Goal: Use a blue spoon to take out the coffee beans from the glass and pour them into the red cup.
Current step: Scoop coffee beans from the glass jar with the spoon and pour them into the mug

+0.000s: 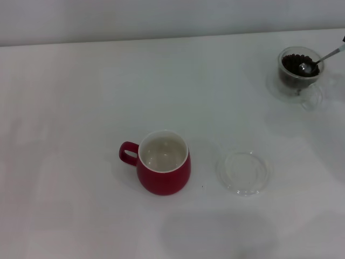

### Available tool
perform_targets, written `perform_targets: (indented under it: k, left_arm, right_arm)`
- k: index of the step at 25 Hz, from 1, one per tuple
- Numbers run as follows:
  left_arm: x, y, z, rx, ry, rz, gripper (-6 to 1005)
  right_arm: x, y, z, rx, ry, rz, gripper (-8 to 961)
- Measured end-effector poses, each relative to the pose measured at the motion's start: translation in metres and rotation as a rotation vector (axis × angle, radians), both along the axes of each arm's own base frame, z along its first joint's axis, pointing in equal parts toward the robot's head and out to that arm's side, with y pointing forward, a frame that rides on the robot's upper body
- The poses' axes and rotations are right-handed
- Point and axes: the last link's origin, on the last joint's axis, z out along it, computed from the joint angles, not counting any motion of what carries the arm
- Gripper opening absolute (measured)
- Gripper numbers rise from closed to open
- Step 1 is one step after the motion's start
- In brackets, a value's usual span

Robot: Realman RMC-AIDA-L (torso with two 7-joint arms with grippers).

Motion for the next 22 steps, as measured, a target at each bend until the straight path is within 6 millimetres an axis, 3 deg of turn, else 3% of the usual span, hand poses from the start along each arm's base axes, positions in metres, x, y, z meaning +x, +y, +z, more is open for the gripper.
perform_targets:
  k: [22]
  left_arm:
    - [-0.002, -0.002, 0.000, -0.001, 0.002, 0.007, 873]
  right_arm:
    - [0.012, -0.004, -0.007, -0.011, 0.210, -0.152, 163]
